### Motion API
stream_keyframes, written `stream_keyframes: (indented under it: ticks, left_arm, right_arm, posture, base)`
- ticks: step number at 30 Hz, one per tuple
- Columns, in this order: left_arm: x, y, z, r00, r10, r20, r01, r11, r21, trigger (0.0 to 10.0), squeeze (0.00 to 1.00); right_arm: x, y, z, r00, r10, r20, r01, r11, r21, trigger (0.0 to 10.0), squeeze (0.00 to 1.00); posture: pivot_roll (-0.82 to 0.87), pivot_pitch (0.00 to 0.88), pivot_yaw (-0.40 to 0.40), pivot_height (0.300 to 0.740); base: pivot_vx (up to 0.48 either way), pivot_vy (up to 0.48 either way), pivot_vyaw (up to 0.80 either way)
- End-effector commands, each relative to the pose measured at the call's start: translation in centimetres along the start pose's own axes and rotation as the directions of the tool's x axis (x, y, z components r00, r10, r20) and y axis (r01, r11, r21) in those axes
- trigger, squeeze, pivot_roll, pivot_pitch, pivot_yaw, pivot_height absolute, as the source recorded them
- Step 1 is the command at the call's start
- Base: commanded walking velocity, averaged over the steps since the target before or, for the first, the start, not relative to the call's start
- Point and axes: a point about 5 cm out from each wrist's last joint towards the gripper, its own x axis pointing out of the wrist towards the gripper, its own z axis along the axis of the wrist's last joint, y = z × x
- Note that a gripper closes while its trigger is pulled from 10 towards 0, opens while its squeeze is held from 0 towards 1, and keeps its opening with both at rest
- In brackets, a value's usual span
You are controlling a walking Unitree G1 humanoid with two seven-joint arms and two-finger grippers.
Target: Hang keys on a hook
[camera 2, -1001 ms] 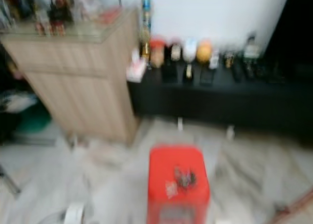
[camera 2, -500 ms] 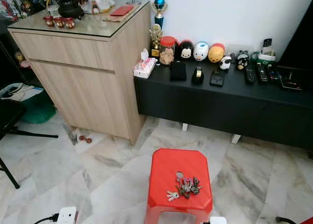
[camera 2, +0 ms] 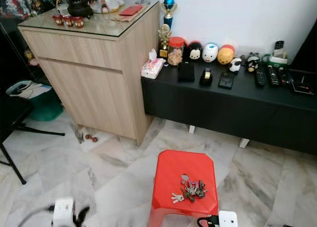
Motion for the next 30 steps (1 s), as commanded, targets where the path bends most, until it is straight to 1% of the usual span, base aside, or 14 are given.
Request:
stream_keyframes:
  ticks: [1, 2, 4, 6, 8, 9, 11, 15, 17, 22, 23, 26, 30]
  left_arm:
    - [0.2, 0.0, 1.6, 0.995, 0.007, 0.102, -0.008, 1.000, 0.007, 10.0, 0.00]
    - [0.2, 0.0, 1.6, 0.995, 0.007, 0.102, -0.008, 1.000, 0.007, 10.0, 0.00]
    - [-0.3, -0.7, 2.3, 0.983, -0.019, 0.182, 0.021, 1.000, -0.011, 10.0, 0.00]
    - [-0.5, -0.8, 2.5, 0.978, -0.023, 0.207, 0.026, 1.000, -0.013, 10.0, 0.00]
    - [-1.1, -1.0, 3.0, 0.969, -0.027, 0.246, 0.039, 0.998, -0.042, 10.0, 0.00]
    - [-1.1, -1.0, 3.0, 0.969, -0.027, 0.246, 0.039, 0.998, -0.042, 10.0, 0.00]
    - [-1.7, -1.1, 3.4, 0.964, -0.027, 0.264, 0.042, 0.998, -0.051, 10.0, 0.00]
    - [-2.6, -1.1, 4.3, 0.952, -0.020, 0.306, 0.047, 0.996, -0.081, 10.0, 0.00]
    - [-2.7, -1.2, 4.5, 0.950, -0.022, 0.312, 0.049, 0.996, -0.080, 10.0, 0.00]
    - [-2.5, -1.3, 4.7, 0.954, -0.030, 0.299, 0.055, 0.995, -0.077, 10.0, 0.00]
    - [-2.3, -1.1, 5.0, 0.955, -0.025, 0.296, 0.051, 0.995, -0.080, 10.0, 0.00]
    - [-2.2, -0.5, 5.6, 0.955, -0.023, 0.297, 0.049, 0.995, -0.083, 10.0, 0.00]
    - [-2.3, 0.1, 5.7, 0.956, -0.029, 0.291, 0.053, 0.996, -0.077, 10.0, 0.00]
  right_arm:
    - [2.0, 0.9, 6.4, 0.969, 0.018, 0.246, -0.015, 1.000, -0.016, 10.0, 0.00]
    - [2.0, 0.9, 6.4, 0.969, 0.018, 0.246, -0.015, 1.000, -0.016, 10.0, 0.00]
    - [1.8, 0.8, 7.1, 0.952, 0.009, 0.306, -0.008, 1.000, -0.005, 10.0, 0.00]
    - [1.8, 0.8, 7.6, 0.942, 0.005, 0.335, -0.008, 1.000, 0.007, 10.0, 0.00]
    - [1.6, 0.9, 8.6, 0.918, 0.004, 0.397, -0.011, 1.000, 0.014, 10.0, 0.00]
    - [1.6, 0.9, 8.6, 0.918, 0.004, 0.397, -0.011, 1.000, 0.014, 10.0, 0.00]
    - [1.3, 1.0, 9.1, 0.904, 0.009, 0.428, -0.020, 1.000, 0.022, 10.0, 0.00]
    - [0.2, 0.8, 9.4, 0.882, 0.003, 0.471, -0.016, 1.000, 0.025, 10.0, 0.00]
    - [0.0, 0.7, 9.1, 0.880, -0.005, 0.475, -0.004, 1.000, 0.017, 10.0, 0.00]
    - [-0.2, 1.2, 8.5, 0.888, -0.005, 0.460, -0.009, 1.000, 0.030, 10.0, 0.00]
    - [-0.2, 1.5, 8.2, 0.893, -0.011, 0.450, -0.005, 0.999, 0.035, 10.0, 0.00]
    - [-0.4, 1.9, 8.3, 0.895, -0.018, 0.446, -0.007, 0.999, 0.054, 10.0, 0.00]
    - [-0.3, 2.2, 8.1, 0.897, -0.008, 0.443, -0.015, 0.999, 0.049, 10.0, 0.00]
  posture:
    - [-0.06, 0.000, -0.020, 0.740]
    - [-0.06, 0.000, -0.020, 0.740]
    - [-0.06, 0.000, -0.026, 0.740]
    - [-0.06, 0.000, -0.027, 0.740]
    - [-0.06, 0.000, -0.030, 0.740]
    - [-0.06, 0.000, -0.030, 0.740]
    - [-0.06, 0.000, -0.033, 0.740]
    - [-0.05, 0.000, -0.037, 0.740]
    - [-0.04, 0.000, -0.035, 0.740]
    - [-0.04, 0.000, -0.023, 0.740]
    - [-0.04, 0.000, -0.021, 0.740]
    - [-0.02, 0.000, -0.005, 0.740]
    - [-0.03, 0.000, 0.015, 0.740]
  base:
    - [0.000, 0.000, 0.00]
    - [0.000, 0.000, 0.00]
    - [0.000, 0.000, 0.00]
    - [0.000, 0.000, 0.00]
    - [0.000, 0.000, 0.00]
    - [0.000, 0.000, 0.00]
    - [0.000, 0.000, 0.00]
    - [0.000, 0.000, 0.00]
    - [0.000, 0.000, 0.00]
    - [0.000, 0.000, 0.00]
    - [0.000, 0.000, 0.00]
    - [0.000, 0.000, 0.00]
    - [0.000, 0.000, 0.00]
